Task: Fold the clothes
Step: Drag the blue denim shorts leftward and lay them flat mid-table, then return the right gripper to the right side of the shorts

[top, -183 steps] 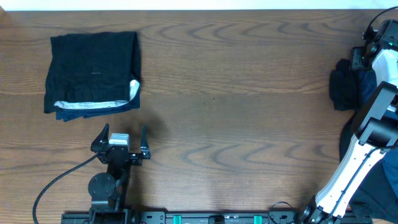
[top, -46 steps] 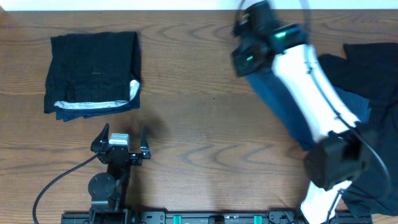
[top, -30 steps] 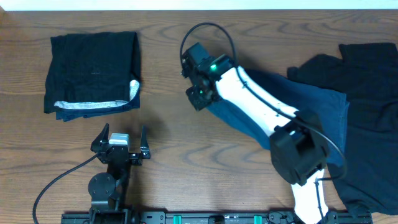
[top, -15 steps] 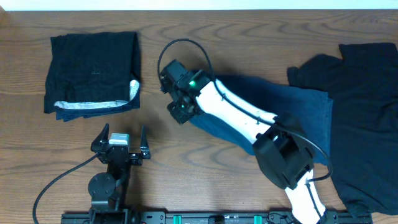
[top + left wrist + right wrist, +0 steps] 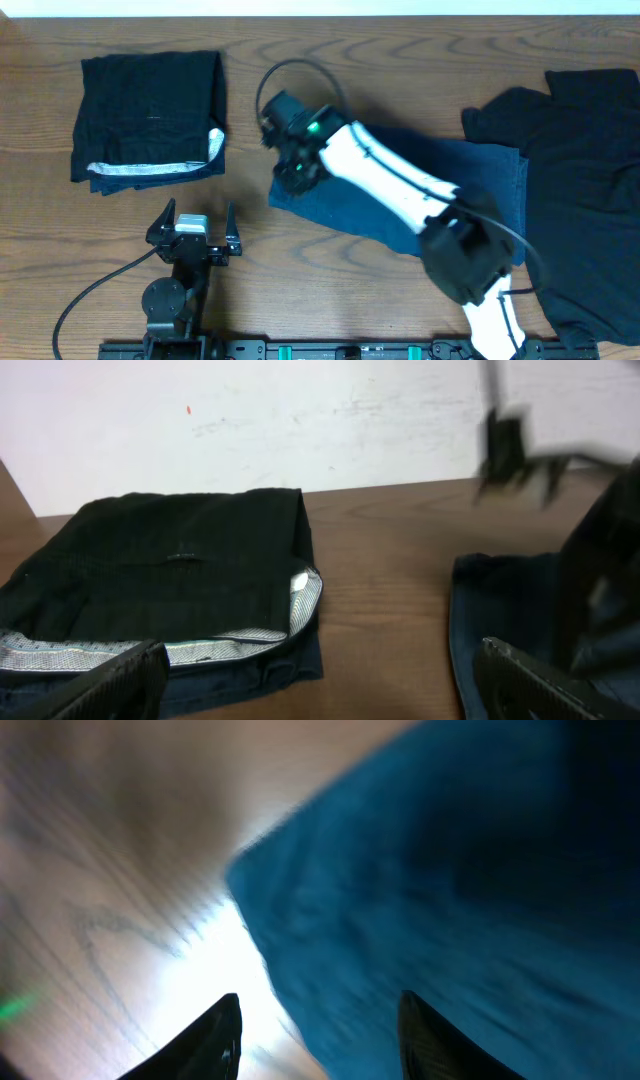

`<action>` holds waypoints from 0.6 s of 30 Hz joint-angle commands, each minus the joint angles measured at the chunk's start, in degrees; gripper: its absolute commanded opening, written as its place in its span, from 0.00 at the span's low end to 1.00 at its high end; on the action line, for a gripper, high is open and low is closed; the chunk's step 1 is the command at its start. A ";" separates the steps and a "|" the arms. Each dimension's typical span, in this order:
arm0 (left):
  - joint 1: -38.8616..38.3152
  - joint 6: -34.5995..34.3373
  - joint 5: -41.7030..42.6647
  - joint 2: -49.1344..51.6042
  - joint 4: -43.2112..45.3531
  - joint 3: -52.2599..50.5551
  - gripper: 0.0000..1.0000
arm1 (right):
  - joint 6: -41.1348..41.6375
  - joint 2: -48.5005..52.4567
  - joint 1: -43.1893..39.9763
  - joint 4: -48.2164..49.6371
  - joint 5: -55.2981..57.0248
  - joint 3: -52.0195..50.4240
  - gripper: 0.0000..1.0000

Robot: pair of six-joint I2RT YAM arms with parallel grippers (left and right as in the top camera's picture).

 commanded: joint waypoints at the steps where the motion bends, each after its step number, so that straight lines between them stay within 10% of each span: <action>1: -0.22 0.52 1.20 -0.33 -1.90 -0.94 0.98 | -0.72 -9.09 -6.88 -2.62 2.51 2.73 0.46; 5: -0.22 0.52 1.20 -0.33 -1.90 -0.94 0.98 | -0.74 -13.31 -16.50 -8.02 5.79 2.71 0.31; 8: -0.22 0.52 1.20 -0.33 -1.90 -0.94 0.98 | -0.76 -13.46 -24.30 -11.47 7.52 2.60 0.01; 18: -0.22 0.52 1.20 -0.33 -1.90 -0.94 0.98 | -0.96 -9.73 -45.11 -3.98 7.50 -6.64 0.01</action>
